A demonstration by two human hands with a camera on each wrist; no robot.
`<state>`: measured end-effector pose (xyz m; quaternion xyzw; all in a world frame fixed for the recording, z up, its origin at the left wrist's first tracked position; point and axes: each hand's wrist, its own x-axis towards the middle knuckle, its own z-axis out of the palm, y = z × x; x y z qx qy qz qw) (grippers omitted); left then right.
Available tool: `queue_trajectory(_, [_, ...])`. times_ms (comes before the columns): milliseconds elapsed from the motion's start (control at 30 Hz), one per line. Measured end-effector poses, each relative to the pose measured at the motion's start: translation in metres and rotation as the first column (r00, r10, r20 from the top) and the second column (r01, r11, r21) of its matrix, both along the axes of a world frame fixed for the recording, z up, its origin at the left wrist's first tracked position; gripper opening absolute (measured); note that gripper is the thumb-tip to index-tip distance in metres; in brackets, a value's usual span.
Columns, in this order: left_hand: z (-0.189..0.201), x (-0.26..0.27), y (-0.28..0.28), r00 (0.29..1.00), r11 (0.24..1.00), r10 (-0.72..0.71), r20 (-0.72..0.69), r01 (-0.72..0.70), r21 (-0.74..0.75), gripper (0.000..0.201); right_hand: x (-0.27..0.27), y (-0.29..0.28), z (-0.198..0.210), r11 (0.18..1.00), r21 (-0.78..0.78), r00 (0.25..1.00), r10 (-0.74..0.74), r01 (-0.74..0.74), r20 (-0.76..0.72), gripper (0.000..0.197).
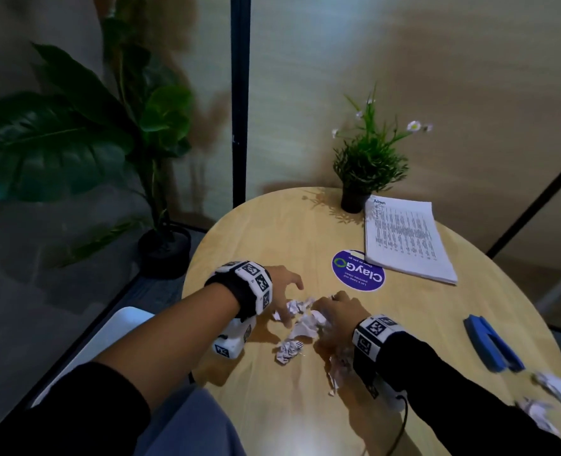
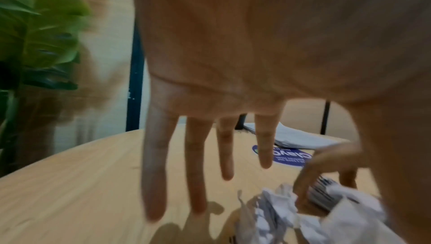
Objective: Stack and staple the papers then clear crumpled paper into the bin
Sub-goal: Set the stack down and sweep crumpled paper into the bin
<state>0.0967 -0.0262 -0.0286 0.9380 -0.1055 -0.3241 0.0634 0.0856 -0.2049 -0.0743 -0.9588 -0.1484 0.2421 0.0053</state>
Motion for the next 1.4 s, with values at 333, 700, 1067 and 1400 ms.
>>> queue_trajectory(333, [-0.090, 0.027, -0.006, 1.000, 0.975, 0.014, 0.021, -0.019, 0.222, 0.121, 0.015, -0.007, 0.016, 0.947, 0.283, 0.983, -0.174, 0.152, 0.054, 0.018])
queue_trajectory(700, [-0.086, 0.004, -0.045, 0.990, 0.975, -0.107, 0.095, 0.086, 0.205, 0.095, 0.016, -0.042, 0.040, 0.819, 0.501, 0.950, -0.311, 0.282, -0.026, 0.018])
queue_trajectory(1067, [-0.022, -0.020, -0.057, 0.967, 0.967, -0.254, 0.026, 0.254, 0.003, 0.024, 0.009, -0.049, 0.039, 0.803, 0.504, 0.940, -0.336, 0.318, -0.059, 0.022])
queue_trajectory(1400, [0.028, -0.034, 0.040, 0.974, 0.960, 0.149, 0.168, -0.102, -0.261, 0.013, -0.002, -0.002, 0.046, 0.838, 0.489, 0.969, -0.230, 0.244, -0.090, 0.019])
